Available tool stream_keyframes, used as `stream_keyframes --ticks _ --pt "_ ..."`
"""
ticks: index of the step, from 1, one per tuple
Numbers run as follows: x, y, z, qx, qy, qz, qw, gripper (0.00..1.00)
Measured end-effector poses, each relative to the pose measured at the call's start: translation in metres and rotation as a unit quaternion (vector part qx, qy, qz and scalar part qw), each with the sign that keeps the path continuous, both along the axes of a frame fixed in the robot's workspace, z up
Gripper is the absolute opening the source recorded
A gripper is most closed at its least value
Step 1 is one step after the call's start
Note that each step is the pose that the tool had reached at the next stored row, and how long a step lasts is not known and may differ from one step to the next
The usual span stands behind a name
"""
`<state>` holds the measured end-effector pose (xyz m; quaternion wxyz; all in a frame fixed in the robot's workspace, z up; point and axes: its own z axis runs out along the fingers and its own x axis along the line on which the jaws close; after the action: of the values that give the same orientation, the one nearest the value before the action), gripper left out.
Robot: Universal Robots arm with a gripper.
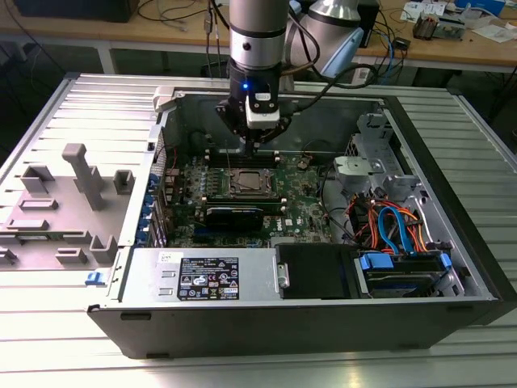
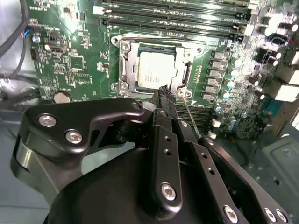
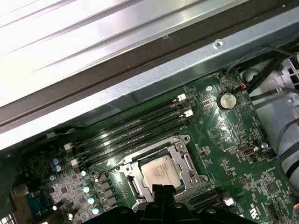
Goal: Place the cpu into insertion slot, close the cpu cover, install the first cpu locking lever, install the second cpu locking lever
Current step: 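Install the first cpu locking lever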
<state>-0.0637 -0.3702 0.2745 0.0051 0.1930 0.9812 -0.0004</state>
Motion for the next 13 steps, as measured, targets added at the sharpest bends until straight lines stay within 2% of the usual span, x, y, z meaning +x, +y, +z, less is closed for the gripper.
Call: stream_keyframes --ticks 1,3,5,7,9,11,13 --pt "-0.0001 0.0000 0.0000 0.0000 0.0000 0.021 0.99977 0.11" --pt "-0.0001 0.0000 0.0000 0.0000 0.0000 0.052 0.99862 0.11" --pt "-0.0001 0.0000 0.0000 0.0000 0.0000 0.082 0.99665 0.11" --pt "-0.0001 0.0000 -0.0001 0.0000 0.0000 0.099 0.99507 0.11" --pt "-0.0001 0.0000 -0.0002 0.0000 0.0000 0.117 0.99314 0.11" --pt "-0.0001 0.0000 -0.0002 -0.0001 0.0001 0.135 0.99084 0.11" --pt "-0.0001 0.0000 -0.0004 0.0000 0.0000 0.156 0.98779 0.11"
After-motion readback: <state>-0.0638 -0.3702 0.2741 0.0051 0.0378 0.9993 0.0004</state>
